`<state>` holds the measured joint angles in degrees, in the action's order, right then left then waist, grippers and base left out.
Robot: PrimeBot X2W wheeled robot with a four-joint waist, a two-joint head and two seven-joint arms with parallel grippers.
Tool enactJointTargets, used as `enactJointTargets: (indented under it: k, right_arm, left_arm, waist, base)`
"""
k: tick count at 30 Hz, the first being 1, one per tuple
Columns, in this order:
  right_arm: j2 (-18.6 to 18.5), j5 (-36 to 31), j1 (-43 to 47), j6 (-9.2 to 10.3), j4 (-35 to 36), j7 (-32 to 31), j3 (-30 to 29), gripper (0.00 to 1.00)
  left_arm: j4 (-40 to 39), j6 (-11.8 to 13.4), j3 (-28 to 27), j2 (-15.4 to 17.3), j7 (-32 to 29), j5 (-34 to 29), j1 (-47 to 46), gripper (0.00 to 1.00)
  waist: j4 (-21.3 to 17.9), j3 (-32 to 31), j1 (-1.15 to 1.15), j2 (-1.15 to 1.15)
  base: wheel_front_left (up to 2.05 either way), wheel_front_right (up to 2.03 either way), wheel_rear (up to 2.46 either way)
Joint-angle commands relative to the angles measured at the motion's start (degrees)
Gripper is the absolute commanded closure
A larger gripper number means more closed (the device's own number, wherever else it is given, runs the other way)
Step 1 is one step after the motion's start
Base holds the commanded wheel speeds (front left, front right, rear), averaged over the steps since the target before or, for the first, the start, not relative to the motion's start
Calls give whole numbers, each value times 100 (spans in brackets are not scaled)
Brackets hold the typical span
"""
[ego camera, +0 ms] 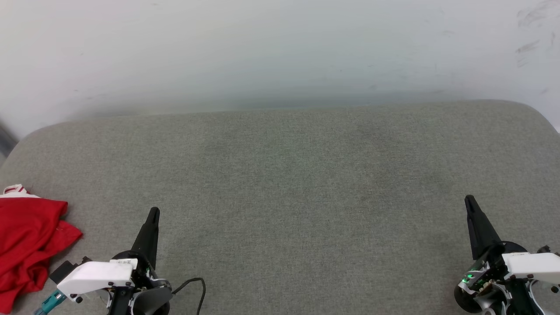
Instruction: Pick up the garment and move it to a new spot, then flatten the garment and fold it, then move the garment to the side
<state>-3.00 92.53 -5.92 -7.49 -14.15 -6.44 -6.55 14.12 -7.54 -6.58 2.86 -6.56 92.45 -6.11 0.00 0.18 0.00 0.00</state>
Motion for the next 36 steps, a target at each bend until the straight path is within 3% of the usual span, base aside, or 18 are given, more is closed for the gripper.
enactJointTargets:
  k: [1, 24, 25, 36]
  right_arm:
    - [24, -25, -68, 0, -3, -9, 2, 100]
    - [23, -25, -68, 0, -3, -8, 3, 100]
    - [1, 0, 0, 0, 0, 0, 0, 0]
    - [-7, -104, 195, 1, 215, 221, 132, 0]
  left_arm:
    - [-4, -18, -14, -12, -9, -8, -33, 100]
    - [-4, -18, -13, -12, -9, -8, -33, 100]
    - [0, 0, 1, 0, 0, 0, 0, 0]
    - [-136, 5, 307, 0, 238, -100, 54, 0]
  waist:
    - [0, 0, 0, 0]
    - [0, 0, 0, 0]
    - [0, 0, 0, 0]
    - [-1, -1, 0, 0]
  base:
    - [0, 0, 0]
    - [0, 0, 0]
    - [0, 0, 0]
    - [0, 0, 0]
